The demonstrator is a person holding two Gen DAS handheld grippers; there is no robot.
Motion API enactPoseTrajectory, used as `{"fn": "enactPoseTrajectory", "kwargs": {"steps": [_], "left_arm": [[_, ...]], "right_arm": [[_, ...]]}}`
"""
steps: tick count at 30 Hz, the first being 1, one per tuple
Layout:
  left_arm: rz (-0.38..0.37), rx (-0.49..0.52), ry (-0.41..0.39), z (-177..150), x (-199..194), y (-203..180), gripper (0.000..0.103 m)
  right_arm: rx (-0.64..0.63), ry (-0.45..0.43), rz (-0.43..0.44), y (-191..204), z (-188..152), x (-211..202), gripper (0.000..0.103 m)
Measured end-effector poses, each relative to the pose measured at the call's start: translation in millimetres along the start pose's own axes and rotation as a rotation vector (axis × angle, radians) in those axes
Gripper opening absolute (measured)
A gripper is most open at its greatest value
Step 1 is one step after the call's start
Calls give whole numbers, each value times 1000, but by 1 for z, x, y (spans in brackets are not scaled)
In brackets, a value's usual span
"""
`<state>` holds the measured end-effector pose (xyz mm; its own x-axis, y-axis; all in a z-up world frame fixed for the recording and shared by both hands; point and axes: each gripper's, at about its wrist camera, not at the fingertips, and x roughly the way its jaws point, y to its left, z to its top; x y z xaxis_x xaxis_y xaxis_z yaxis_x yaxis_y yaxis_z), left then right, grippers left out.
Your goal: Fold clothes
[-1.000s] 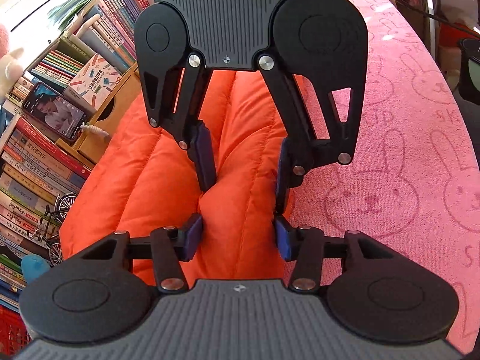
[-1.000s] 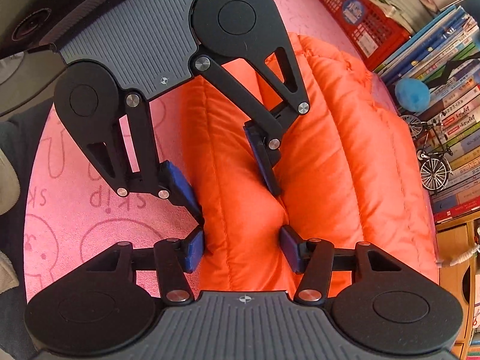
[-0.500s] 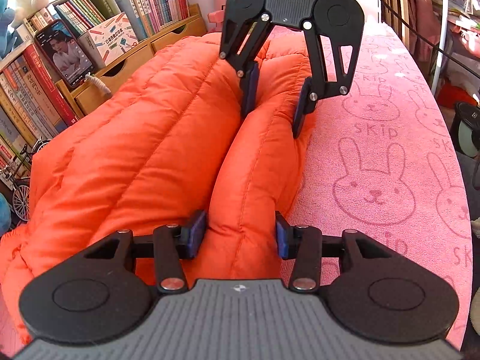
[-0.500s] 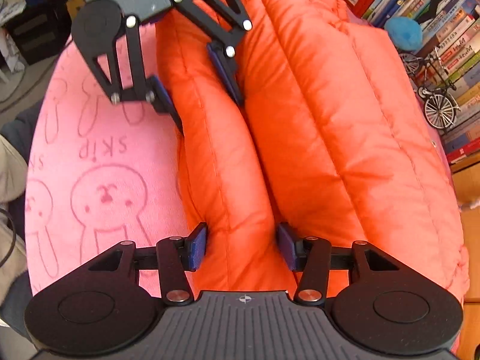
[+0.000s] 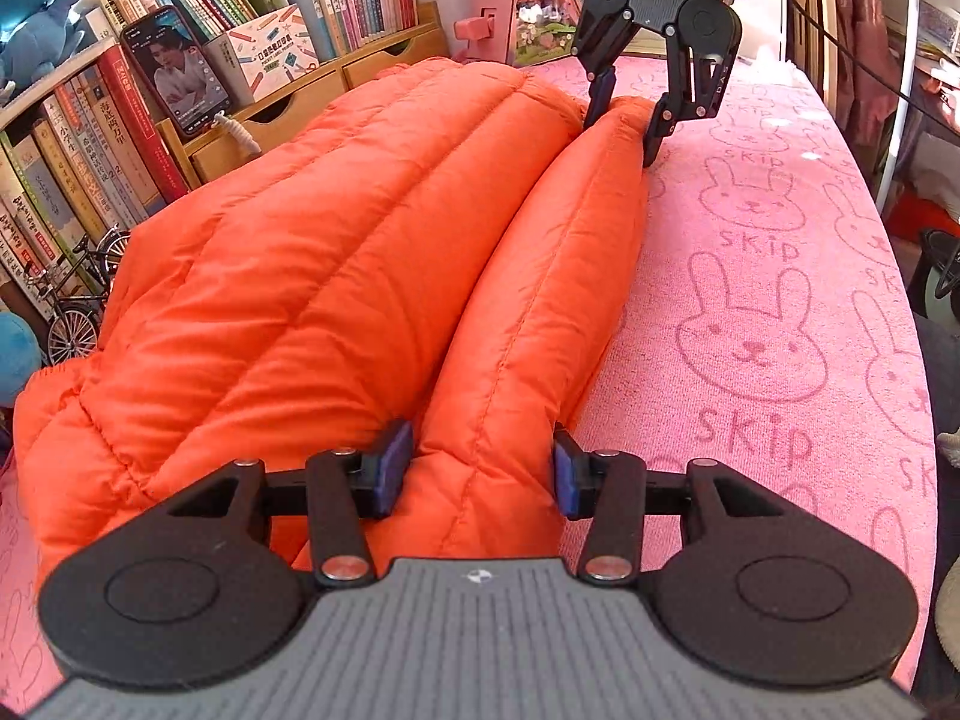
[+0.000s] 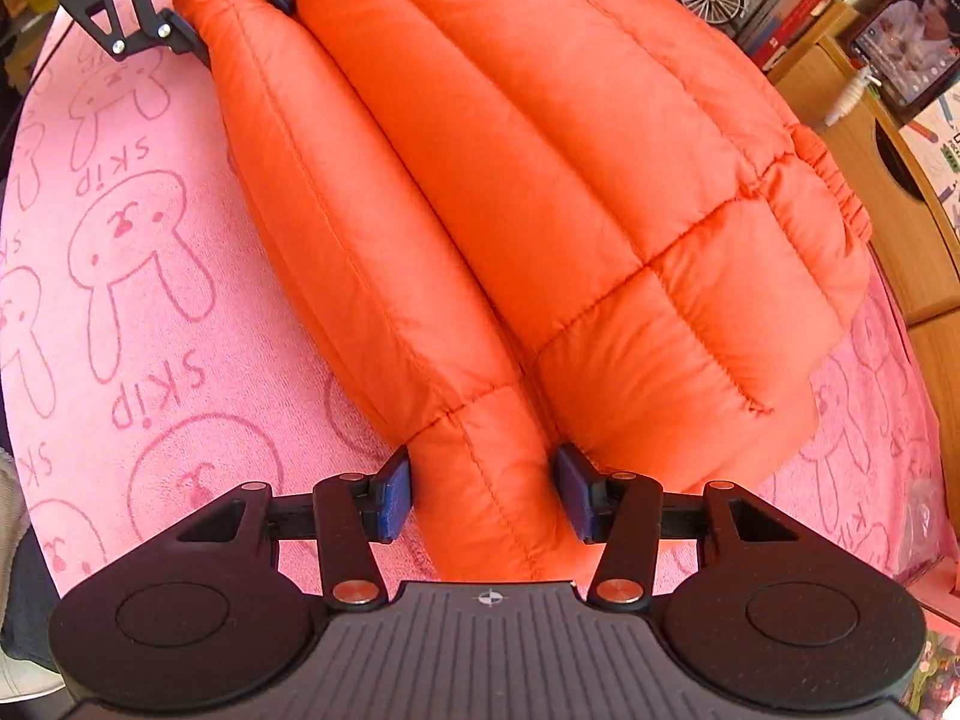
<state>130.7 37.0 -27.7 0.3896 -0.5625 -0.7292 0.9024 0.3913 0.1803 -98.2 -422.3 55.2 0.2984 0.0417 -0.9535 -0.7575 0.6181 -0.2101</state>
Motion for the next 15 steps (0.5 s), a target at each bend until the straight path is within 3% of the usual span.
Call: {"fn": "enactPoseTrajectory", "kwargs": {"steps": [9, 15], "left_arm": [[59, -119, 32, -38, -25, 16, 49], [113, -160, 43, -49, -40, 22, 49]], "right_arm": [[80, -8, -43, 7, -72, -28, 50], [230, -17, -25, 5, -131, -51, 49]]}}
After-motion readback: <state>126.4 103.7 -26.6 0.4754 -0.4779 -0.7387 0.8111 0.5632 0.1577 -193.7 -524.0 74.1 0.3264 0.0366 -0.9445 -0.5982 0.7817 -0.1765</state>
